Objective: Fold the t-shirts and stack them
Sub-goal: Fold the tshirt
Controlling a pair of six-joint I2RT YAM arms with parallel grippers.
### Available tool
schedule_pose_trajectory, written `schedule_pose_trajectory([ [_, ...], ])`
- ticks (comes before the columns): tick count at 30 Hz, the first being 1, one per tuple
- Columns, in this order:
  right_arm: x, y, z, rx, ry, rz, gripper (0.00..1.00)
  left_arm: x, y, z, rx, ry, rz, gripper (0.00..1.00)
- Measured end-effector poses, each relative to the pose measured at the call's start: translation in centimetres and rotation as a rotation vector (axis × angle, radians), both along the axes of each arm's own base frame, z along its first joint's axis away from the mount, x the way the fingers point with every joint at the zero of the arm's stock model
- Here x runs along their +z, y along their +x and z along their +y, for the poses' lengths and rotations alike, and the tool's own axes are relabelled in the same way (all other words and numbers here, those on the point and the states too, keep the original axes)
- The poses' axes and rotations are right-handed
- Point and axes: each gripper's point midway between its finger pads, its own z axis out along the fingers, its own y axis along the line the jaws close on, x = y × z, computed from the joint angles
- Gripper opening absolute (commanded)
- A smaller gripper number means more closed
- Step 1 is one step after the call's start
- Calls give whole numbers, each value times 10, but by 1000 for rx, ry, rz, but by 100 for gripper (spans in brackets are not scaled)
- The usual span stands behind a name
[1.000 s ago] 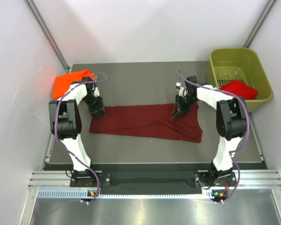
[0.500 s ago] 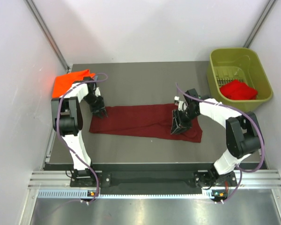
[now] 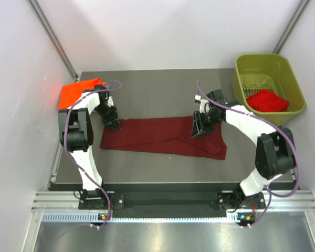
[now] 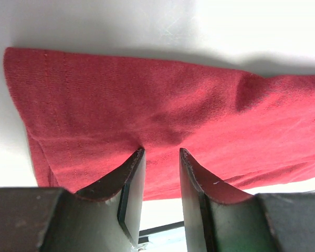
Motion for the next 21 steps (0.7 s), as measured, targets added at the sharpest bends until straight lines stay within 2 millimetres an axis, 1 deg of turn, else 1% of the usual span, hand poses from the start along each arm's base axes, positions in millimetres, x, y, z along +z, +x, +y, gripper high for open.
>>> schedule_pose_trajectory([
  [2,-5,17,2,7,-14,-22,37,0,0,-1,-4,0,-1,37],
  [4,-17,36,3,6,-32,-23,37,0,0,-2,-5,1,-2,37],
  [7,-34,57,2,-2,-56,-12,37,1,0,-1,-5,3,-6,37],
  [11,-50,79,-3,-20,-81,2,37,4,-3,-1,-5,8,-12,37],
  [14,-57,86,-7,-30,-96,9,37,7,-4,-1,-5,9,-19,37],
  [21,-61,86,-9,-31,-105,15,36,7,-4,-1,-5,9,-20,37],
])
